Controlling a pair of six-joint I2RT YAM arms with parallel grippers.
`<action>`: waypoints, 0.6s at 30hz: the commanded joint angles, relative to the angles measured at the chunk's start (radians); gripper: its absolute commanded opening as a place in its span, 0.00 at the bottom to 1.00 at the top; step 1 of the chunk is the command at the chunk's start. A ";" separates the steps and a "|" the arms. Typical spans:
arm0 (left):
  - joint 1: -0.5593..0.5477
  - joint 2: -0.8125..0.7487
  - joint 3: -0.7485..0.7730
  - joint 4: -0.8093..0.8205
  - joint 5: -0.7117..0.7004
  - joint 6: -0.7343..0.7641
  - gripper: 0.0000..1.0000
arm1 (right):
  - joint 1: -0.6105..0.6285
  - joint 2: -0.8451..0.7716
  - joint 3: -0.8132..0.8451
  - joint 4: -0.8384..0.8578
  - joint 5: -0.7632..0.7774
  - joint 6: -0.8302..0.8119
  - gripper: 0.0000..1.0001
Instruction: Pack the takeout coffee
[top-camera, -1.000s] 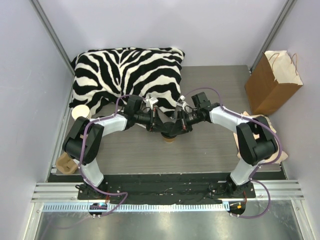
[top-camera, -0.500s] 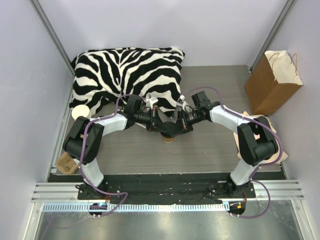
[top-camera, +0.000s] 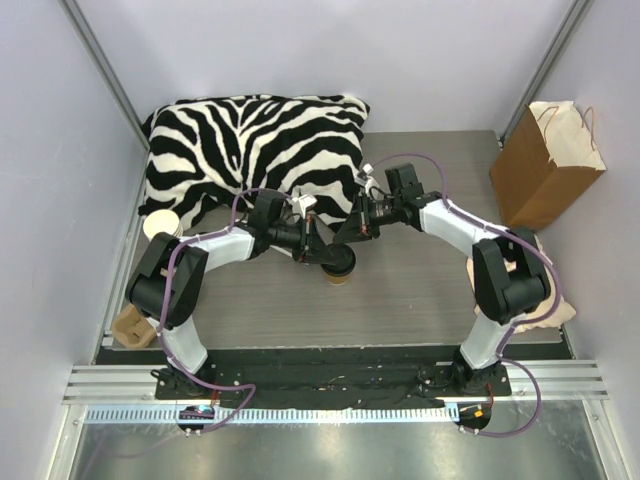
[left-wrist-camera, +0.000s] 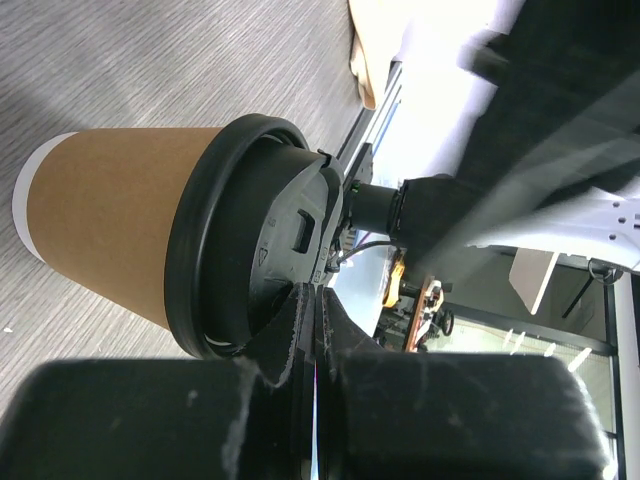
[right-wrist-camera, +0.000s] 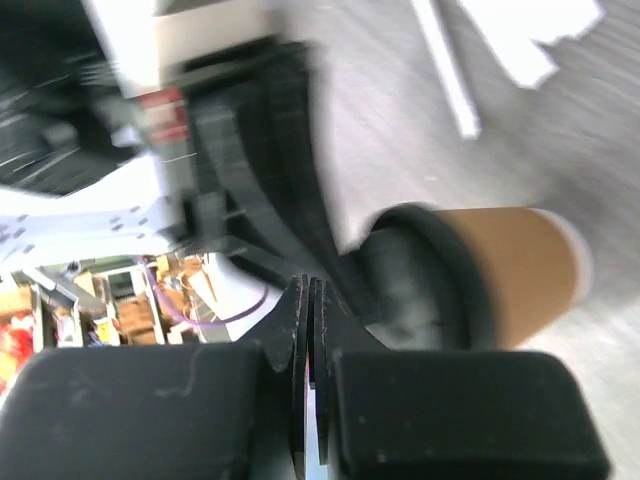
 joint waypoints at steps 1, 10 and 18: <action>-0.005 0.029 -0.030 -0.078 -0.087 0.059 0.00 | -0.010 0.103 -0.042 0.039 0.048 0.016 0.01; -0.002 0.023 -0.030 -0.074 -0.080 0.062 0.00 | -0.012 0.069 -0.020 -0.046 0.037 -0.006 0.01; -0.009 -0.137 -0.011 0.083 0.009 -0.027 0.00 | -0.009 -0.057 0.020 -0.019 -0.038 0.065 0.01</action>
